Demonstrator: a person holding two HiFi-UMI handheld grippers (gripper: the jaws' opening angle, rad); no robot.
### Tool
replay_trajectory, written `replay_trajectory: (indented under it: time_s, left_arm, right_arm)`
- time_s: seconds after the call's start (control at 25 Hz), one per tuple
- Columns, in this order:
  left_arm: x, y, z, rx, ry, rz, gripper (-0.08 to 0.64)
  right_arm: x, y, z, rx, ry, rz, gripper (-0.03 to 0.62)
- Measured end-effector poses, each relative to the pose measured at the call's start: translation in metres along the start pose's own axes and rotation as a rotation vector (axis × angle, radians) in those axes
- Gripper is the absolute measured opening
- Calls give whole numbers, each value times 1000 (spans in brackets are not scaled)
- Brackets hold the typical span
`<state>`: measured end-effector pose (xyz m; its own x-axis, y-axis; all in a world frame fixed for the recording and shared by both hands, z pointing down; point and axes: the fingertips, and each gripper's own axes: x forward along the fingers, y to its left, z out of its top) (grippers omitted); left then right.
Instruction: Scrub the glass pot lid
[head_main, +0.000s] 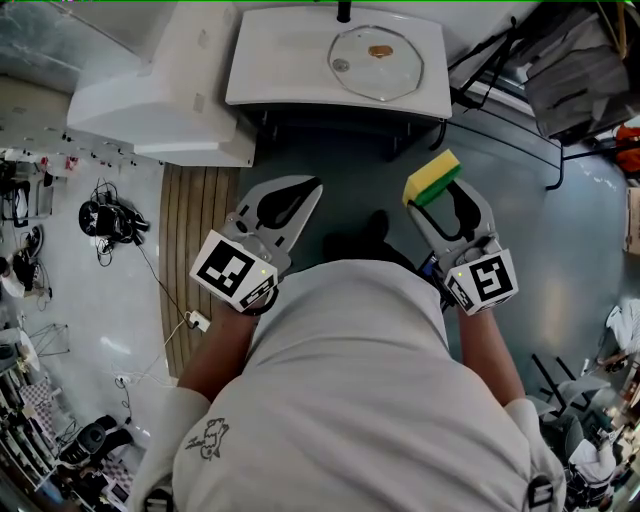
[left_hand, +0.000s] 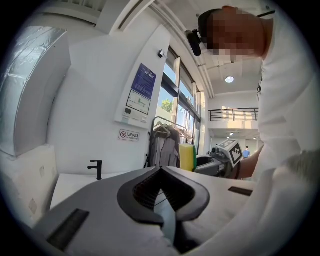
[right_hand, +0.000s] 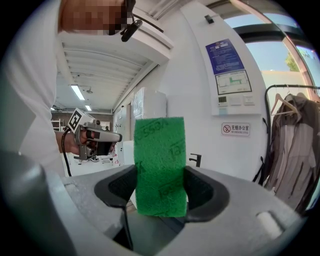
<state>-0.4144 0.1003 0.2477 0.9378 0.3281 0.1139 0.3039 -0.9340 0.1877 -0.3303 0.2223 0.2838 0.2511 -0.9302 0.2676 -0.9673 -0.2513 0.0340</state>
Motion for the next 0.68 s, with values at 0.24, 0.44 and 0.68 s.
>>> replay_trajectory:
  time_s: [0.24, 0.44, 0.68]
  left_arm:
    - [3, -4, 1, 3, -5, -9, -2]
    - [5, -5, 0, -4, -11, -12, -2]
    - [7, -4, -3, -14, -7, -24, -2]
  right_arm:
    - [-1, -1, 1, -10, 3, -1, 291]
    - [0, -2, 1, -3, 5, 2, 291]
    - [4, 0, 4, -7, 6, 7, 291]
